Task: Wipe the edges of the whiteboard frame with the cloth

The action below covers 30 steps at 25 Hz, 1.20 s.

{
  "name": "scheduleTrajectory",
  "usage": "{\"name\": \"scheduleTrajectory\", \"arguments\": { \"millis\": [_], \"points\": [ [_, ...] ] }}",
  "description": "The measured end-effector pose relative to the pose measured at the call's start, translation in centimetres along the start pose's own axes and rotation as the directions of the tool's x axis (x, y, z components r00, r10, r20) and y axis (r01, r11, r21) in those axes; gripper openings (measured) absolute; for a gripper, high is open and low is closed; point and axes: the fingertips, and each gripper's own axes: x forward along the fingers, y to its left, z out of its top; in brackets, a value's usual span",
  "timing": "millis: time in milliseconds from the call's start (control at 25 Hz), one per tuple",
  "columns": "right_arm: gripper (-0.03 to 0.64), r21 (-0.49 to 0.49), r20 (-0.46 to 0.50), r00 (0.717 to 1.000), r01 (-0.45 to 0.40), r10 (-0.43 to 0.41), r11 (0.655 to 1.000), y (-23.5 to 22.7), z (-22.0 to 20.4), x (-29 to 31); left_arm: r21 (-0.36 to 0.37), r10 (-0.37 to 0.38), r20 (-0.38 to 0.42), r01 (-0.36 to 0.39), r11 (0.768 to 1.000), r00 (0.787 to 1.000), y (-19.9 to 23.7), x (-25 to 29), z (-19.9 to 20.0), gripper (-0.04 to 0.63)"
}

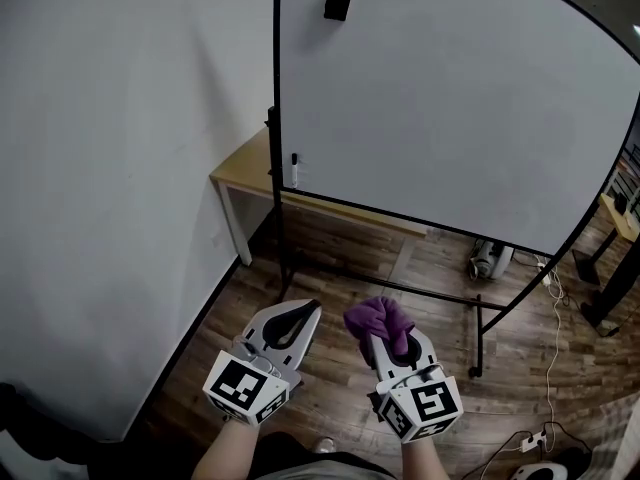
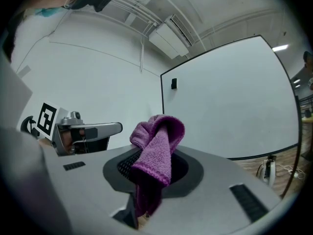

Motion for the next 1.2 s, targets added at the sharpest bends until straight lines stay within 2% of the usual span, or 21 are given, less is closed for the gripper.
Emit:
{"name": "scheduleTrajectory", "arguments": {
  "millis": [360, 680, 1200],
  "points": [
    [0.066, 0.017, -0.015, 1.0, 0.015, -0.015, 1.0, -1.3, -0.4, 4.9, -0.023, -0.005, -0.003, 0.004, 1.0, 1.0, 4.7, 2.6, -1.1, 0.017],
    [0.066, 0.025, -0.013, 0.994, 0.105, -0.104, 0.994, -2.9, 0.1, 11.6, -0.041, -0.091, 0.004, 0.091, 0.995, 0.996, 11.1, 6.8, -1.9, 0.017],
    [0.066, 0.035, -0.006, 0.973, 0.233, -0.233, 0.972, -2.7, 0.2, 21.7, -0.047, -0.219, -0.002, 0.219, 0.975, 0.976, 21.5, 10.8, -3.2, 0.018]
  ]
}}
